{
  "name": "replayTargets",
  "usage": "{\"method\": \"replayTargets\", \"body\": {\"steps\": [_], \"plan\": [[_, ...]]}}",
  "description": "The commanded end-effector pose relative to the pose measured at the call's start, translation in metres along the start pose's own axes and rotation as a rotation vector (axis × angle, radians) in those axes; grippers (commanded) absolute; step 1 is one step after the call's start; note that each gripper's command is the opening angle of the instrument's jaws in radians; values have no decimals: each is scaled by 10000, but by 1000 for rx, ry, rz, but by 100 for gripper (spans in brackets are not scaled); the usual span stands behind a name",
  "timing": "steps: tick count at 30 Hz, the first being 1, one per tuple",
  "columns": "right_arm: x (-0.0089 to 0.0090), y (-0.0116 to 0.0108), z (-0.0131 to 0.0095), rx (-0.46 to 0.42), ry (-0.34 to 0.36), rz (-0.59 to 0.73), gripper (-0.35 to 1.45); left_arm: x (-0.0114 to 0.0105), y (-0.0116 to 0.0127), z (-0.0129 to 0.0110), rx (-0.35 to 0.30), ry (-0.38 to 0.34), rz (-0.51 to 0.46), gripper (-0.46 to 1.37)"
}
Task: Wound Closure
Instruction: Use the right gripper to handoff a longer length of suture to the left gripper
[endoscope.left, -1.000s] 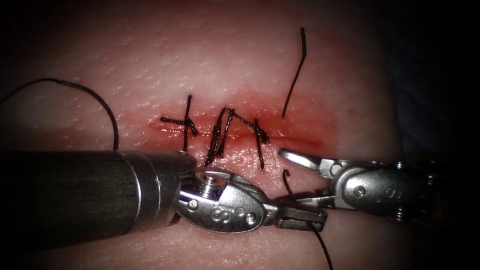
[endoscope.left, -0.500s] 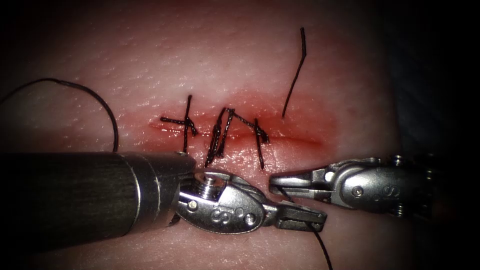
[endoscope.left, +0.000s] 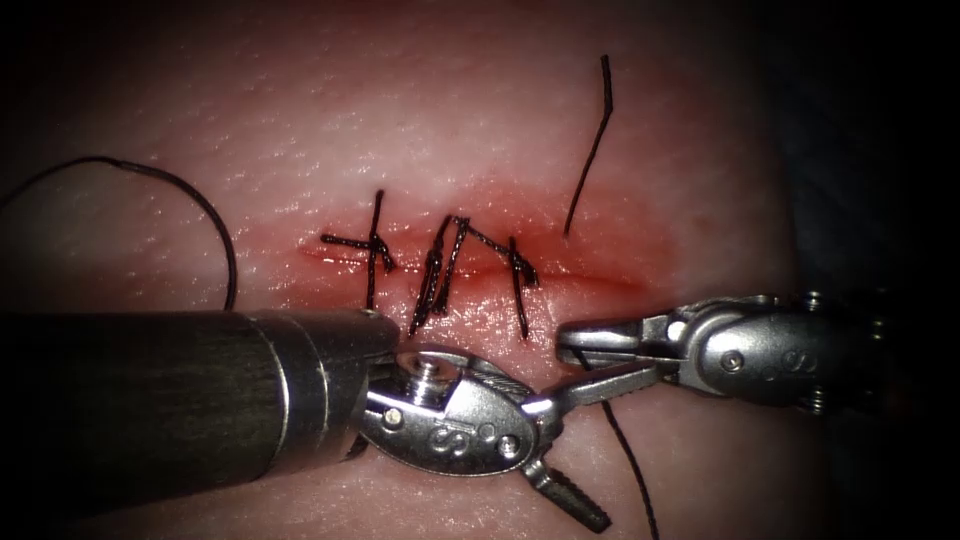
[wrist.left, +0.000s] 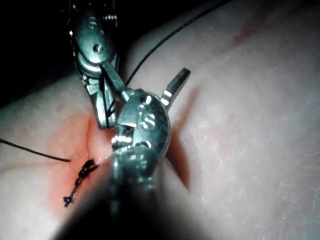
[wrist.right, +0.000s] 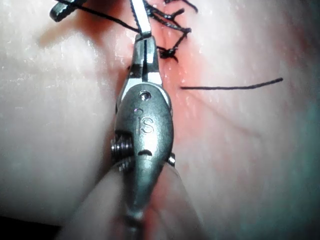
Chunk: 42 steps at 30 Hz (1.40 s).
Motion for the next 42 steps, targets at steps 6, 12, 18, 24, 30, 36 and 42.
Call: {"method": "replayTargets", "body": {"steps": [6, 12, 18, 24, 30, 36, 42], "plan": [[-9, 6, 1, -12, -6, 10, -35, 9, 7, 0, 6, 3, 30, 103], [-20, 15, 6, -24, -16, 112, -35, 12, 9, 4, 15, 7, 43, 93], [-27, 21, 6, -31, -20, 178, -35, 8, 11, 9, 37, 20, 52, 74], [-33, 25, 7, -35, -27, 195, -35, 5, 18, 15, 41, 17, 59, 57], [-46, 24, 8, -36, -70, 200, -35, 15, 27, 17, 33, 26, 65, -19], [-48, 21, 8, -36, -70, 197, -35, 20, 31, 15, 27, 29, 112, -35], [-47, 20, 7, -35, -69, 197, -35, 19, 28, 7, 18, 36, 128, -35]]}}
